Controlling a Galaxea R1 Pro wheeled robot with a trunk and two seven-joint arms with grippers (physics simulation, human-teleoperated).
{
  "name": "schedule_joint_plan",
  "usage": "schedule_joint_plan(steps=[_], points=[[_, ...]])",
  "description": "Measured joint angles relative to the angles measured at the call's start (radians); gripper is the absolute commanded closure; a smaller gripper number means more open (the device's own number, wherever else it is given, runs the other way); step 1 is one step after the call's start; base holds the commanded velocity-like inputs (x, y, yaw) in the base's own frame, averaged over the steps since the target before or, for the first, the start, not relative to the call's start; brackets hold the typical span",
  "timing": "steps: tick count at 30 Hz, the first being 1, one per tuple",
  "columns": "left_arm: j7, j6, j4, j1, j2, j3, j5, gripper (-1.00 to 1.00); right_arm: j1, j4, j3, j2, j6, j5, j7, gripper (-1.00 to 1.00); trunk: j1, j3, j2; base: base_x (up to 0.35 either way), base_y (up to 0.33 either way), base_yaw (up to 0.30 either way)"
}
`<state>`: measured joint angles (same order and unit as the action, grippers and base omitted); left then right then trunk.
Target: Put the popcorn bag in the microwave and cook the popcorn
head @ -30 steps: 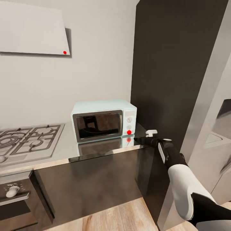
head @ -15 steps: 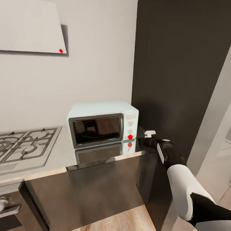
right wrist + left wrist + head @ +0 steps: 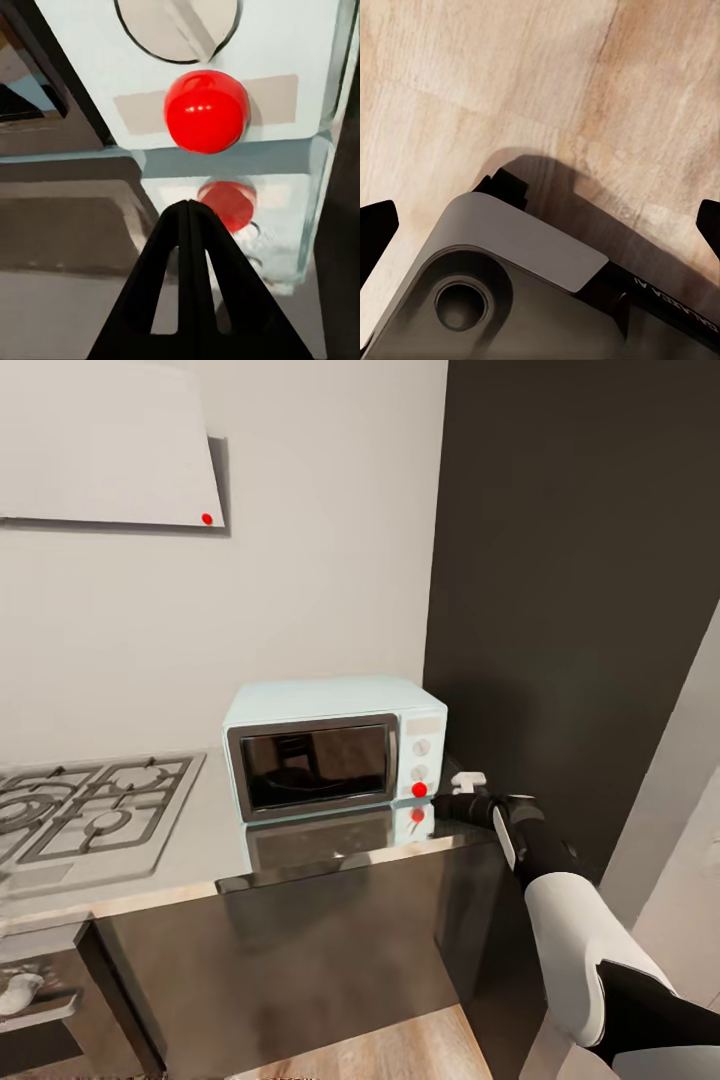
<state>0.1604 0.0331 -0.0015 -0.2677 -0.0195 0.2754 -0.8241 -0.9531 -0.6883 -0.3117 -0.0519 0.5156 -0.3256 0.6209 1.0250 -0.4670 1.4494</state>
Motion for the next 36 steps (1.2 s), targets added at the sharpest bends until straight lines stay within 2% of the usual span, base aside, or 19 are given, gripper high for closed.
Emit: schedule_joint_plan(steps=[6, 10, 17, 26, 31, 36], points=[[0.000, 0.000, 0.000, 0.000, 0.000, 0.000, 0.001, -1.00, 0.000, -0.005, 0.000, 0.001, -0.003, -0.008, -0.027, 1.00, 0.000, 0.000, 0.000, 0.000, 0.000, 0.021], [0.000, 0.000, 0.000, 0.000, 0.000, 0.000, 0.003, -1.00, 0.001, -0.043, -0.011, 0.000, -0.018, -0.021, -0.058, 1.00, 0.000, 0.000, 0.000, 0.000, 0.000, 0.000], [0.000, 0.000, 0.000, 0.000, 0.000, 0.001, 0.005, -1.00, 0.001, -0.033, -0.013, 0.001, -0.020, -0.024, -0.109, 1.00, 0.000, 0.000, 0.000, 0.000, 0.000, 0.000], [0.000, 0.000, 0.000, 0.000, 0.000, 0.000, 0.005, -1.00, 0.001, -0.033, -0.004, -0.008, -0.013, -0.025, -0.093, 1.00, 0.000, 0.000, 0.000, 0.000, 0.000, 0.000], [0.000, 0.000, 0.000, 0.000, -0.001, 0.001, 0.005, -1.00, 0.001, -0.034, -0.002, -0.010, -0.011, -0.025, -0.026, 1.00, 0.000, 0.000, 0.000, 0.004, 0.000, 0.000], [0.000, -0.001, 0.000, 0.000, 0.000, 0.000, 0.004, -1.00, 0.001, -0.036, -0.002, -0.005, -0.017, -0.030, -0.011, 1.00, 0.000, 0.000, 0.000, 0.220, 0.059, 0.000]])
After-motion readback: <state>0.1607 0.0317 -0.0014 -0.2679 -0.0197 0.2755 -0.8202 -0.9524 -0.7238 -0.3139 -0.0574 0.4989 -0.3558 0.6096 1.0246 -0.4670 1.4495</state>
